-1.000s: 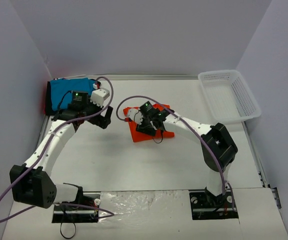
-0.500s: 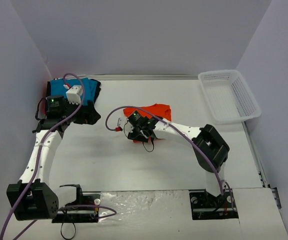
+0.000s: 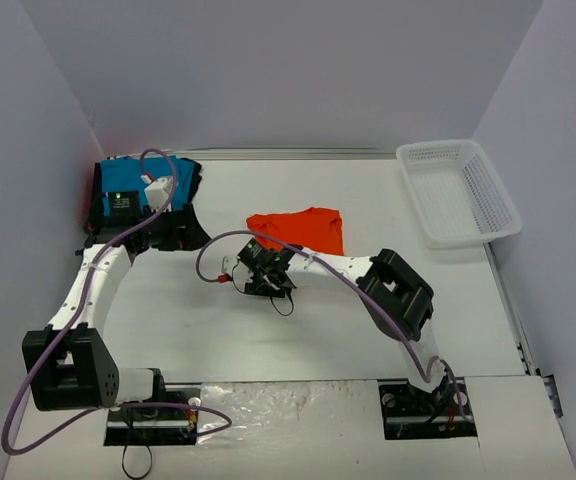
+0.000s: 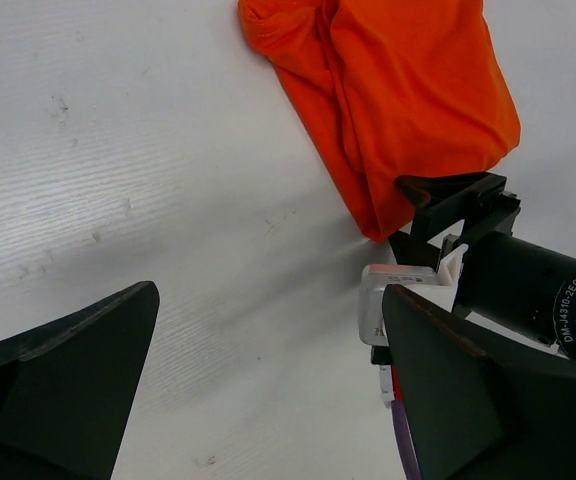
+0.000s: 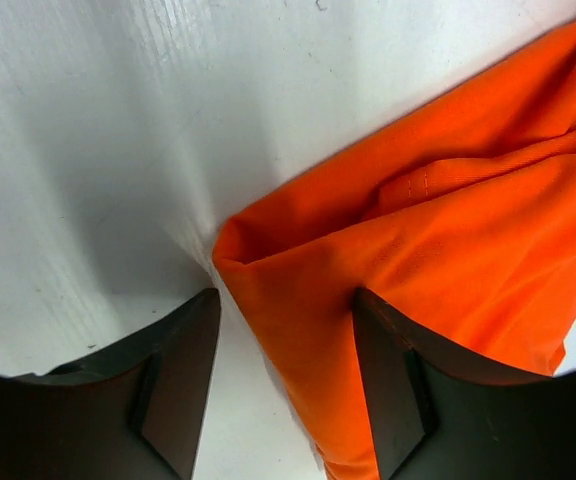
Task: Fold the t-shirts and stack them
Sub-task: Put the neatly folded tshirt into the corner of the board with the left arm
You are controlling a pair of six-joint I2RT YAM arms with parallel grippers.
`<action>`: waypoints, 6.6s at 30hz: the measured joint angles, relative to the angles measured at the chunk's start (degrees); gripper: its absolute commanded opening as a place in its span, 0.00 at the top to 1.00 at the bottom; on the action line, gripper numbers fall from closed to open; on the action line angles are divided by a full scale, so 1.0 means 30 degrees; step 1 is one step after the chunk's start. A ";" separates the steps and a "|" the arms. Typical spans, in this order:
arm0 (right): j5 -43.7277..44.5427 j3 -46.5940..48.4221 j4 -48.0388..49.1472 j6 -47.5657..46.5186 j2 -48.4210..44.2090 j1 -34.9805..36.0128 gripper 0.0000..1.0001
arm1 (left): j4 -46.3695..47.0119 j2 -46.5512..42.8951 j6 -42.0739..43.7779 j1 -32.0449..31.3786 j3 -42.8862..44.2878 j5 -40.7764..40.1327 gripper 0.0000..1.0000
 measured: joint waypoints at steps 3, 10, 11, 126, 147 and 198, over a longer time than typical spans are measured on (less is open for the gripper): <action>0.0233 0.0124 0.0109 -0.0102 0.0306 -0.0007 0.75 | 0.0124 0.0466 -0.0270 0.0000 0.0000 0.0284 0.06; 0.0648 0.0605 0.0313 -0.0197 0.0933 0.0000 1.00 | 0.1326 0.2601 -0.2055 0.0000 -0.0255 0.1523 0.06; 0.0663 0.0743 0.0226 -0.0197 0.0940 0.0015 1.00 | 0.1792 0.2805 -0.2499 -0.0007 -0.0495 0.1770 0.06; -1.2728 -0.6237 -0.4896 -0.1137 -1.1657 -1.6662 0.00 | -0.7817 1.8863 0.1122 -0.5778 2.2782 -1.1030 0.98; -1.4061 -0.6645 -0.4838 -0.1144 -1.0397 -1.6990 0.00 | -1.1169 2.1733 0.7009 -0.6025 2.9150 -2.0393 0.98; -1.2677 -0.7031 -0.4699 -0.1144 -0.8786 -1.6859 0.00 | -1.1249 1.8870 0.5129 -0.0576 3.0330 -1.5671 0.98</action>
